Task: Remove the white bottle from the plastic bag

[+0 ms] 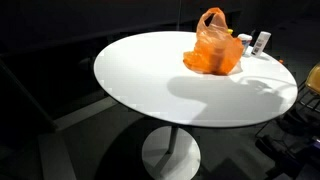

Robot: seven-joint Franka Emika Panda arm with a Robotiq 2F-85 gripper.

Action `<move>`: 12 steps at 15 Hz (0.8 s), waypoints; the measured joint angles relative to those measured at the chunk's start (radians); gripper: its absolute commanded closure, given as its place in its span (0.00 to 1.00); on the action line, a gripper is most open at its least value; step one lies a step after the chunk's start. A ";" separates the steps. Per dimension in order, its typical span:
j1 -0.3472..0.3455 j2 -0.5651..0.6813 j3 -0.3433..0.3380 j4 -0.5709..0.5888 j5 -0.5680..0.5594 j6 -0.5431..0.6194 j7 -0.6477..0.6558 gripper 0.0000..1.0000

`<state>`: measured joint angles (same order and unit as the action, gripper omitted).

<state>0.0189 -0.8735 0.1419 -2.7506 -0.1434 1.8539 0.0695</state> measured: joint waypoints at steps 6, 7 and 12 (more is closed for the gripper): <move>0.000 0.000 0.000 0.000 0.000 0.000 0.000 0.00; 0.000 0.000 0.000 0.000 0.000 0.000 0.001 0.00; 0.000 0.037 -0.007 0.030 0.000 0.019 0.005 0.00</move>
<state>0.0189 -0.8369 0.1352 -2.7206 -0.1433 1.8733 0.0749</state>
